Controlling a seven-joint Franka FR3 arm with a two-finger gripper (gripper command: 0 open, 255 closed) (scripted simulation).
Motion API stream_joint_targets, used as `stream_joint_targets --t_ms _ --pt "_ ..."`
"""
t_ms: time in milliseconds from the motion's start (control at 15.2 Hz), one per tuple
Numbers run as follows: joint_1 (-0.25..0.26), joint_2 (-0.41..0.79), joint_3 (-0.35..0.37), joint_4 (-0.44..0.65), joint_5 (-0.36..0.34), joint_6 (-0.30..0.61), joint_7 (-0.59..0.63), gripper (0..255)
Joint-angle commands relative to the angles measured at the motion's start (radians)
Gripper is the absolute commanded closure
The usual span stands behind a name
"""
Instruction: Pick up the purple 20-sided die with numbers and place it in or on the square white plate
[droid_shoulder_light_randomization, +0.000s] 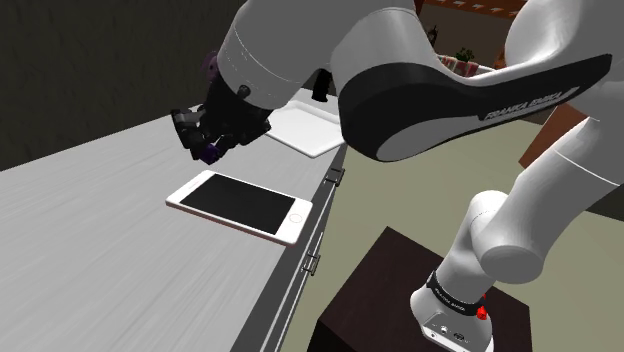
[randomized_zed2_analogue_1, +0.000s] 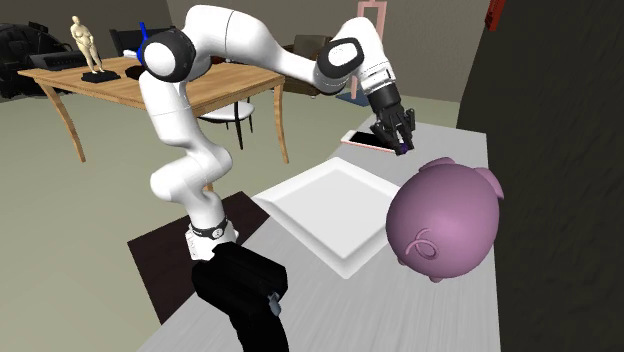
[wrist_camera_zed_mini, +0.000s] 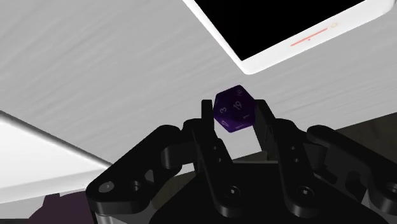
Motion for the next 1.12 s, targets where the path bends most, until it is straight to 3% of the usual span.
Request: stream_joint_targets --t_ms 0,858,1056 --pt "0.001 -0.003 -0.003 0.021 0.01 -0.021 -0.016 255" --pt "0.004 0.012 -0.004 0.195 0.039 -0.172 -0.086 255" --pt "-0.001 -0.08 -0.081 0.1 0.111 -0.122 -0.177 255"
